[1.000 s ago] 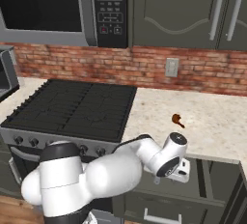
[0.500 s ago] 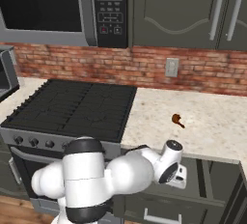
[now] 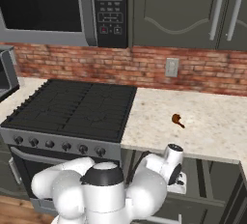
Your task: Pick the measuring cup from the drawer and place it on the counter.
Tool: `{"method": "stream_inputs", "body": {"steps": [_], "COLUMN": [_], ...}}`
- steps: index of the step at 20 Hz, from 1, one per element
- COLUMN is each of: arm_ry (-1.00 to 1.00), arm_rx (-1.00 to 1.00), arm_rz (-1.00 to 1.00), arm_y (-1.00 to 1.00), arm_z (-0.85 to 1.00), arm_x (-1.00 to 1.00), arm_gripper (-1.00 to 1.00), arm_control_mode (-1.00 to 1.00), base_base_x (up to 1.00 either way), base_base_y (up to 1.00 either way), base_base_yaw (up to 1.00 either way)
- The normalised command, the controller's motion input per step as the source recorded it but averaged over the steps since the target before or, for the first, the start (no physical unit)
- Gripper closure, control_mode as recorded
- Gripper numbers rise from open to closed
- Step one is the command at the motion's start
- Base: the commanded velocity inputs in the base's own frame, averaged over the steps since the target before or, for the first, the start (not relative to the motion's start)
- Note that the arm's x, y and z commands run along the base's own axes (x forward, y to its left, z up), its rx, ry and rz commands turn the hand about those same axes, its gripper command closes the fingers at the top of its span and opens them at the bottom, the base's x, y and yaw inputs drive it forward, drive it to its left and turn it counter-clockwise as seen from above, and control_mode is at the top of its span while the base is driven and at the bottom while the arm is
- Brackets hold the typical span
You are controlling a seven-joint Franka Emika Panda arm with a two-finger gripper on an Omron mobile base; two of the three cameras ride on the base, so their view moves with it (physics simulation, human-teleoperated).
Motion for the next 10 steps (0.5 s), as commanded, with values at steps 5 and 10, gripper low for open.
{"method": "stream_inputs", "body": {"steps": [5,10], "arm_ry": [0.14,0.03], "arm_rx": [0.0,0.02], "arm_rz": [0.11,0.11], "arm_y": [0.0,0.09], "arm_z": [-0.41,-0.11], "arm_x": [-0.76,-1.0], "arm_gripper": [-1.0,-1.0], "arm_control_mode": [-1.0,-1.0], "base_base_x": [0.0,0.0], "base_base_y": [0.0,0.0], "base_base_yaw": [0.0,0.0]}}
